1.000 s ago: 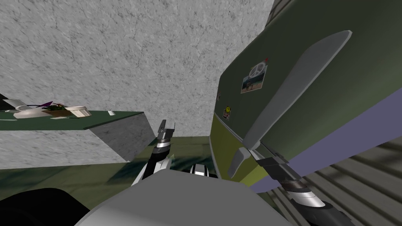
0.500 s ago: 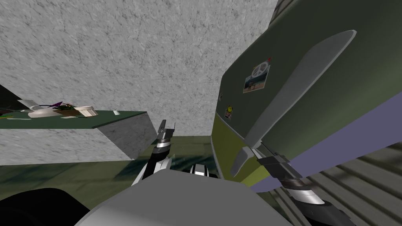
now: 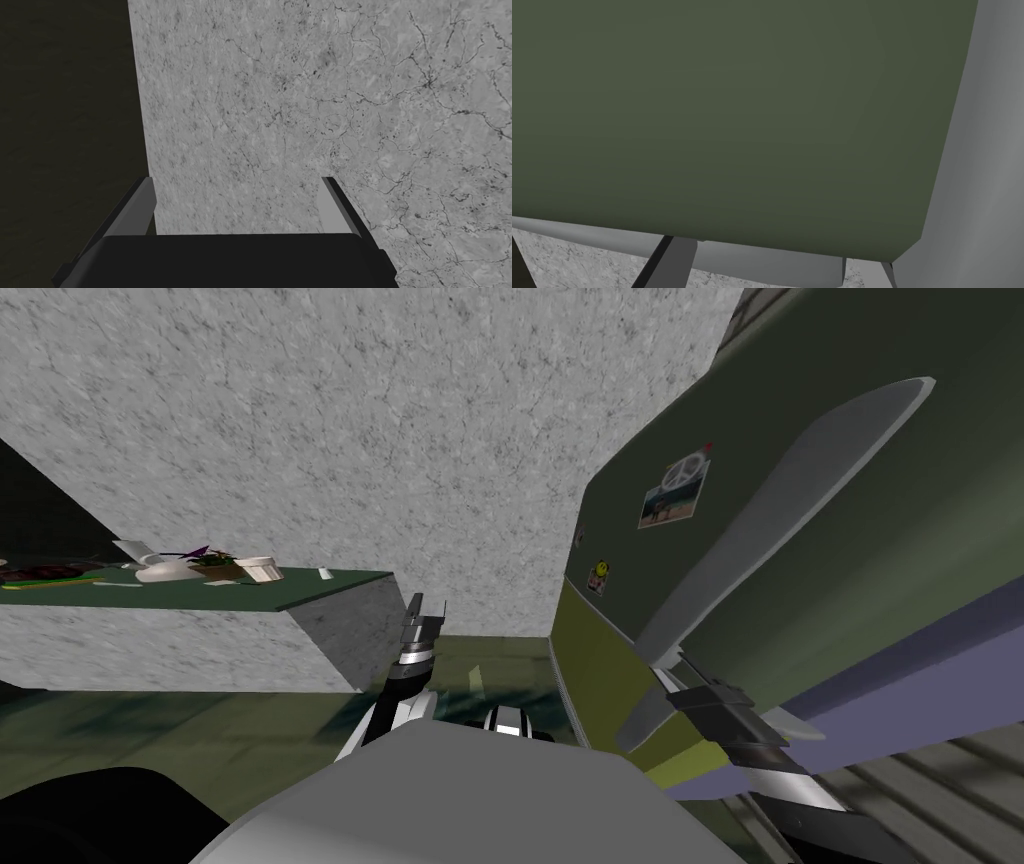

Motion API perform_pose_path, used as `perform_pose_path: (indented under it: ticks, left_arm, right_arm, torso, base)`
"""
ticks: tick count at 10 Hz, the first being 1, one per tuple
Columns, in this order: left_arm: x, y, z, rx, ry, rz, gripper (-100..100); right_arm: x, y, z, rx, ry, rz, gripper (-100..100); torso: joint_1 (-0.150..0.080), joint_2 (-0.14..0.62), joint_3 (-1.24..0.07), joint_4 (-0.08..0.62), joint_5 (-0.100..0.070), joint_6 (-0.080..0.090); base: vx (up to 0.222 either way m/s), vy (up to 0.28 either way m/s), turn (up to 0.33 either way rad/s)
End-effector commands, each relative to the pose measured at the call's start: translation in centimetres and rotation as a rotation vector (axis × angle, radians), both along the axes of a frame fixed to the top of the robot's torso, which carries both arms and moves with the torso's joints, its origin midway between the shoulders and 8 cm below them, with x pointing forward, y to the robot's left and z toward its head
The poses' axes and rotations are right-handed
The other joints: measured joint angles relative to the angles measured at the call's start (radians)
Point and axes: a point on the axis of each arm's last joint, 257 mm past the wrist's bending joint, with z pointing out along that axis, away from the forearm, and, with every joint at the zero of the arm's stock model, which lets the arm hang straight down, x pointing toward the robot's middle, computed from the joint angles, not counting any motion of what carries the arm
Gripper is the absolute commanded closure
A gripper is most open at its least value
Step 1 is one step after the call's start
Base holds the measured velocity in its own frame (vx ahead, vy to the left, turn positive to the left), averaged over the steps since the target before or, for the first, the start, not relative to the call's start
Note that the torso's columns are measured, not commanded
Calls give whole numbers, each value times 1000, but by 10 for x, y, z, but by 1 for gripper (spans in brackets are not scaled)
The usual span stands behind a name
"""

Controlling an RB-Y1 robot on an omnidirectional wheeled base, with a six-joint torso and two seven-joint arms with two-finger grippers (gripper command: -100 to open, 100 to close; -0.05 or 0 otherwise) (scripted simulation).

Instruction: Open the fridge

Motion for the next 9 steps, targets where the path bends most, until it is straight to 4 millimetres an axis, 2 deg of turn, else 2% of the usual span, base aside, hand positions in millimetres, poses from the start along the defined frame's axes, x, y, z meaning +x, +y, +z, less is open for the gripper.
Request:
perform_pose_path:
  ticks: [1, 2, 5, 9]
  left_arm:
    - [0, 0, 0, 0, 0, 0, 0]
    - [0, 0, 0, 0, 0, 0, 0]
    - [0, 0, 0, 0, 0, 0, 0]
    - [0, 0, 0, 0, 0, 0, 0]
  right_arm:
    - [2, -26, 2, -2, -2, -81, 100]
    - [1, -30, 2, 0, -5, -96, 100]
    - [-1, -58, 3, -9, -2, -186, 100]
    - [-8, -93, 7, -15, -11, -305, 100]
  torso:
    - [0, 1, 1, 0, -1, 2]
    - [3, 0, 2, -1, -2, 1]
    - [-6, 1, 0, 1, 0, 1]
    - [-1, 5, 3, 3, 1, 4]
  base:
    - [-1, 312, 113]
    - [30, 270, 66]
    - [42, 225, 78]
    - [20, 251, 88]
